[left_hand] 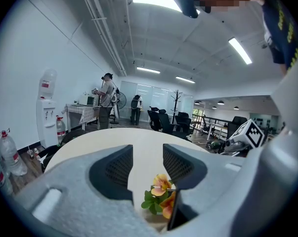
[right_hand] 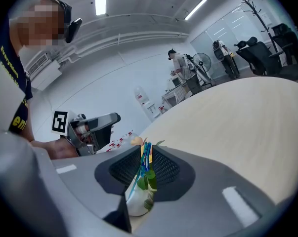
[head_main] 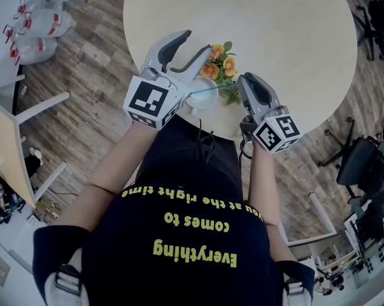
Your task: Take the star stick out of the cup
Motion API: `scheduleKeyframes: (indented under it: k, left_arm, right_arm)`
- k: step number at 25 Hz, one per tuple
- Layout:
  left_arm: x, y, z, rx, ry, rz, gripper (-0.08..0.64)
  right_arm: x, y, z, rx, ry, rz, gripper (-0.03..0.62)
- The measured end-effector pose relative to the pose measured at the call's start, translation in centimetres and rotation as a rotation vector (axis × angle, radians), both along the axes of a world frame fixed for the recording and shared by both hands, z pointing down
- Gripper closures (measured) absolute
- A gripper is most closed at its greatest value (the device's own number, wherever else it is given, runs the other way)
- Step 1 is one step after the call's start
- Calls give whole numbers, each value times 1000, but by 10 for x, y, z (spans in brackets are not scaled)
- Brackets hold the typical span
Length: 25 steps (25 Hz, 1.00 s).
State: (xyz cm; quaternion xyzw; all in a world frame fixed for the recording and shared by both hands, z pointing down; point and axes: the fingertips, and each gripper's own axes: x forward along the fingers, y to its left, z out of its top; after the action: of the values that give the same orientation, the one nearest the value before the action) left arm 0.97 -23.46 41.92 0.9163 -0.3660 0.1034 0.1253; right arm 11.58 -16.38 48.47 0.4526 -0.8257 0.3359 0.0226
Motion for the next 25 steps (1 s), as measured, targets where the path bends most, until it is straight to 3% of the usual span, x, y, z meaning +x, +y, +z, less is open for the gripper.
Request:
scheduleKeyframes:
  k: [5, 9, 16, 25]
  left_arm:
    - [-2, 1, -3, 5, 9, -16, 517]
    - [-4, 0, -5, 20, 0, -21, 557]
    - [-5, -1, -7, 18, -11, -26, 557]
    - [-5, -1, -18, 44, -4, -23, 558]
  right_arm:
    - [-1, 1, -2, 10, 7, -6, 525]
    - [-1, 0, -3, 13, 7, -11, 534]
    - [-3, 1, -13, 29, 11, -23, 541]
    - [-18, 3, -52, 89, 38, -124, 563]
